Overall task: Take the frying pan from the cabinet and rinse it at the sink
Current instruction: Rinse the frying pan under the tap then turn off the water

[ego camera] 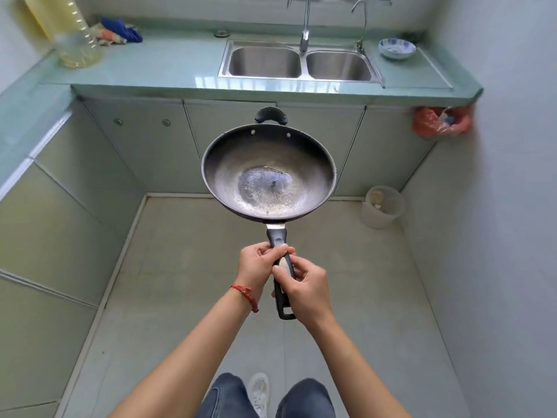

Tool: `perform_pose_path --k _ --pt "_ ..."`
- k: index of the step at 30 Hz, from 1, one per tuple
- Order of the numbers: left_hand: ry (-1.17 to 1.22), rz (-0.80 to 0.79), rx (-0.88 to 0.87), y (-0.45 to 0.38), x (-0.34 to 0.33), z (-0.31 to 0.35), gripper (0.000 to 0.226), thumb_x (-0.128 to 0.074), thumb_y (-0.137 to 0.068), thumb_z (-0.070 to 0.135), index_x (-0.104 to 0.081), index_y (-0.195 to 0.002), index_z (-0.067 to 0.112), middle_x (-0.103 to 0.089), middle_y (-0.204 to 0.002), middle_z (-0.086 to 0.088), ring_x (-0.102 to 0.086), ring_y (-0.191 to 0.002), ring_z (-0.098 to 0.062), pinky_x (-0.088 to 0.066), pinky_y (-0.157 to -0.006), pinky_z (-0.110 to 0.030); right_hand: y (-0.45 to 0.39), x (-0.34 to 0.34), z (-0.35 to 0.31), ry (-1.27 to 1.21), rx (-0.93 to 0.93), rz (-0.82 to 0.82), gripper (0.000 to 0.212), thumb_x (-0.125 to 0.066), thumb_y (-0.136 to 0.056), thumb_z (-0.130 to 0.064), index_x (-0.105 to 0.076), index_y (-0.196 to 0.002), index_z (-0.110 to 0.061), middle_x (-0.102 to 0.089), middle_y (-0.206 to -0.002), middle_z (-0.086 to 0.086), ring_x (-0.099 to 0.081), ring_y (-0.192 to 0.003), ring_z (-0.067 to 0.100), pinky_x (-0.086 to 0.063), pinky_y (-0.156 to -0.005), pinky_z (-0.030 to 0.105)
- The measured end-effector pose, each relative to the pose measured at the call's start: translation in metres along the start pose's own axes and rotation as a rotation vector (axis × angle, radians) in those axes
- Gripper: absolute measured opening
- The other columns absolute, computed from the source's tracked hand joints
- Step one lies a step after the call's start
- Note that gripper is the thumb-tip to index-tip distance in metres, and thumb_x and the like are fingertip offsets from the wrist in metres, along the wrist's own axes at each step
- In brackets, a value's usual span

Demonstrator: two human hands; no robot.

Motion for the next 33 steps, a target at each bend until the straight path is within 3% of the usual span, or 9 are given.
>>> perform_pose_path --k 11,14,17,22,28,33 --pt "0.033 0.045 -0.048 -0.155 -0.103 0.062 0.012 -0.062 -0.079 0.002 -0.068 -0.069 0.0 -0.071 -0.059 -0.002 -0.065 -0.056 -0.015 -0.056 -0.064 -0.03 -0.188 0.064 -0.047 0.018 0.022 -0.061 0.012 -0.063 -0.068 -0.022 -0.064 -0.069 -0.01 -0.056 -0.056 -0.001 -0.05 -0.055 0.02 -0.05 -0.056 0.048" --pt "0.046 0.066 -0.053 -0.188 -0.123 0.081 0.012 -0.061 -0.079 0.002 -0.069 -0.07 0.0 -0.072 -0.06 -0.003 -0.065 -0.057 -0.016 -0.056 -0.064 -0.029 -0.228 0.076 -0.064 0.045 0.044 -0.091 0.005 -0.064 -0.071 -0.018 -0.063 -0.066 -0.018 -0.057 -0.057 -0.003 -0.048 -0.055 0.013 -0.044 -0.054 0.034" --pt "0.06 0.088 -0.06 -0.22 -0.135 0.099 0.014 -0.061 -0.079 0.002 -0.07 -0.068 0.001 -0.071 -0.061 -0.005 -0.065 -0.057 -0.017 -0.056 -0.063 -0.028 -0.266 0.079 -0.079 0.059 0.062 -0.125 0.007 -0.065 -0.072 -0.019 -0.063 -0.067 -0.015 -0.054 -0.053 -0.006 -0.045 -0.053 0.012 -0.039 -0.053 0.029" --pt "0.077 0.106 -0.084 -0.281 -0.14 0.129 0.013 -0.06 -0.079 0.001 -0.069 -0.07 0.0 -0.072 -0.06 -0.004 -0.065 -0.056 -0.015 -0.056 -0.062 -0.027 -0.333 0.069 -0.096 0.053 0.071 -0.169 0.01 -0.065 -0.074 -0.014 -0.063 -0.067 -0.02 -0.058 -0.059 -0.003 -0.047 -0.055 0.01 -0.041 -0.053 0.024" --pt "0.08 0.109 -0.102 -0.372 -0.127 0.167 0.012 -0.061 -0.079 0.003 -0.069 -0.072 -0.002 -0.072 -0.063 -0.006 -0.066 -0.06 -0.02 -0.056 -0.067 -0.032 -0.426 0.036 -0.109 0.073 0.074 -0.168 0.009 -0.066 -0.073 -0.017 -0.064 -0.07 -0.009 -0.057 -0.059 -0.001 -0.046 -0.055 0.01 -0.039 -0.053 0.026" --pt "0.087 0.1 -0.078 -0.456 -0.112 0.206 0.013 -0.061 -0.079 0.002 -0.069 -0.07 -0.002 -0.072 -0.062 -0.007 -0.066 -0.06 -0.021 -0.057 -0.065 -0.031 -0.509 0.0 -0.128 0.07 0.055 -0.144 0.008 -0.064 -0.069 -0.022 -0.066 -0.069 -0.014 -0.061 -0.062 0.002 -0.05 -0.058 0.012 -0.043 -0.057 0.031"
Point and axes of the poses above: each hand's wrist, its own y-axis away from the middle knuckle, its own x-axis out of the back of the hand, z = x × y, the point moved 8 cm from there along -y, towards the middle knuckle
